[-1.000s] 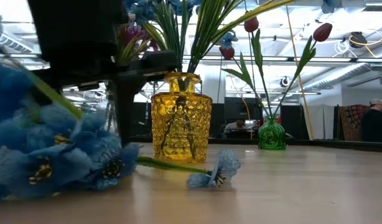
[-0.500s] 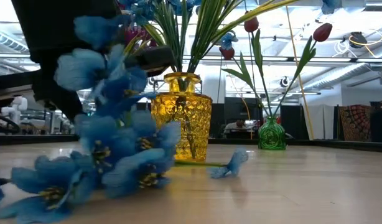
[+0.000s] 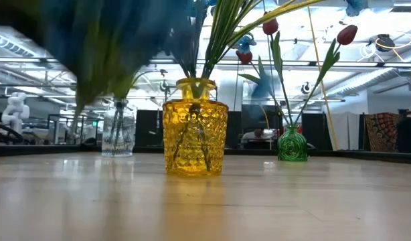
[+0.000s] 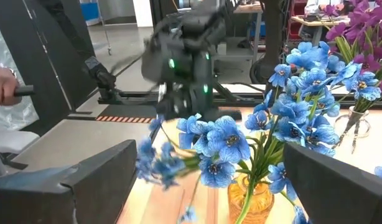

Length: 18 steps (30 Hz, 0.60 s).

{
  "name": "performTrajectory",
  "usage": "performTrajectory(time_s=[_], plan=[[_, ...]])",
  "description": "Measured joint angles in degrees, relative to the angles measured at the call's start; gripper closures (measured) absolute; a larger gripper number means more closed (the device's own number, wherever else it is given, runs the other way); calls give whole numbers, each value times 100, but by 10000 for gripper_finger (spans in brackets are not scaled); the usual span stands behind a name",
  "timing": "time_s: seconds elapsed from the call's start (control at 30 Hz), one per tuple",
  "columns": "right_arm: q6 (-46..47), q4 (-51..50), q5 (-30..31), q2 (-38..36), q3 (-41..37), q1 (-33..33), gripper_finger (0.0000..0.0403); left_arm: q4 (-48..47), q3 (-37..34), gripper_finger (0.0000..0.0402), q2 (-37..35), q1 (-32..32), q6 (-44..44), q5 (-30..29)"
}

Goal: Sort flowers into vase by color
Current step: Put the blue flowers into the yellow vase

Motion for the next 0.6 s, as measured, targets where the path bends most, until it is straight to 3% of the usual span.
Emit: performTrajectory(time_s=[0.3, 0.47, 0.6], plan=[[-866, 1224, 61, 0, -2, 30, 7, 381, 261, 389, -1151, -475, -929, -1280], [-1367, 1653, 639, 111, -2, 215, 7, 1382, 265, 389, -1638, -543, -920, -1293], [-1636, 2146, 922, 311, -2, 262, 7, 2583, 266, 389, -1817, -553, -434, -1278]])
